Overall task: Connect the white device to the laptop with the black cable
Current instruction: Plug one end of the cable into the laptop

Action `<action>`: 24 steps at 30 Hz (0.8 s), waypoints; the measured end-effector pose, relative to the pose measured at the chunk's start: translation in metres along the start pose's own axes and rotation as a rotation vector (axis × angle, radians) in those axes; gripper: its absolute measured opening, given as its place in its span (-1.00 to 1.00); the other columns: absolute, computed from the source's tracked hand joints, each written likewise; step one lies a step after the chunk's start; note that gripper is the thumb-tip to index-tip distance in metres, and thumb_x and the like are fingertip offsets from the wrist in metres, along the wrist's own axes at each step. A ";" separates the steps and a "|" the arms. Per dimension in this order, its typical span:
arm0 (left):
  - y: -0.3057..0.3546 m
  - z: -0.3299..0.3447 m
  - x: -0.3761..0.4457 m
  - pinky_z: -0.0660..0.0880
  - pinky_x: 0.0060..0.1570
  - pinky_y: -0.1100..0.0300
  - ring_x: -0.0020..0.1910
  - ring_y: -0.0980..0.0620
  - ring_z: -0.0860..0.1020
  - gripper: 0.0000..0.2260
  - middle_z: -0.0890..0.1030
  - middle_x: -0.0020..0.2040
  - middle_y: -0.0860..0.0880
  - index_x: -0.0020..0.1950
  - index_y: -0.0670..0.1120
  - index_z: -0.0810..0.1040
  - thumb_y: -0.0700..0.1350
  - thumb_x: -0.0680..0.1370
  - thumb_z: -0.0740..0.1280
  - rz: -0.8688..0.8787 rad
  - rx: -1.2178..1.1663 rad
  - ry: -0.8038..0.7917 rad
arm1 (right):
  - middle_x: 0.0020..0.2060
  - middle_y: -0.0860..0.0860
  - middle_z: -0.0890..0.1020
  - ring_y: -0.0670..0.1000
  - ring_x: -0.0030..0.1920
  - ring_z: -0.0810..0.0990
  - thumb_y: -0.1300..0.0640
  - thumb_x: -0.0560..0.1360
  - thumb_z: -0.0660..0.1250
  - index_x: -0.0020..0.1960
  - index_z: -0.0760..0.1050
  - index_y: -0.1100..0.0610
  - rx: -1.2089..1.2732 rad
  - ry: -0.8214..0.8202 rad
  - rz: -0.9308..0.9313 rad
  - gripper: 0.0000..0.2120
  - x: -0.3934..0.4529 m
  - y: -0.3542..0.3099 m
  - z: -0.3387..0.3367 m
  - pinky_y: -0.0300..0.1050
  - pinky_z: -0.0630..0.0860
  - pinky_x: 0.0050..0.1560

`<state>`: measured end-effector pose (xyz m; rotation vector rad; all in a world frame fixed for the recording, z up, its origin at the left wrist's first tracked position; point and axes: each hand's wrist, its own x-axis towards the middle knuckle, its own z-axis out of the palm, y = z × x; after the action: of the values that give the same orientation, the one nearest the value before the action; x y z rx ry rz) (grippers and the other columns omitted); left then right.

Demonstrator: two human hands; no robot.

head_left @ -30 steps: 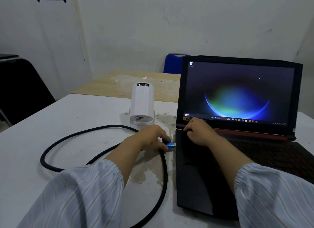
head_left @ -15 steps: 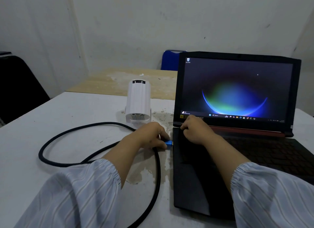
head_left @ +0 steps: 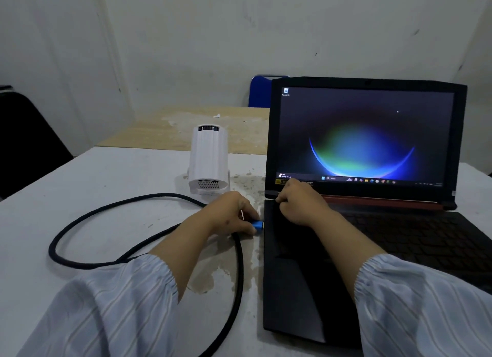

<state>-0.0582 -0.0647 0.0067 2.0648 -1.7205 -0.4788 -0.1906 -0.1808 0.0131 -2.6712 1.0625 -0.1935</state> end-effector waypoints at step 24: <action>-0.030 -0.010 -0.030 0.44 0.01 0.25 -0.02 0.08 0.50 -0.72 0.62 0.11 -0.05 0.13 -0.11 0.62 -0.05 0.46 0.41 -0.175 -0.051 0.333 | 0.31 0.12 0.41 0.18 0.32 0.36 0.07 0.50 0.20 0.25 0.48 0.17 -0.101 -0.050 -0.059 -0.63 -0.014 -0.022 0.002 0.15 0.37 0.30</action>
<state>-0.0333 -0.0295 0.0004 2.1272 -1.3318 -0.2103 -0.1858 -0.1555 0.0168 -2.7837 1.0042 -0.0863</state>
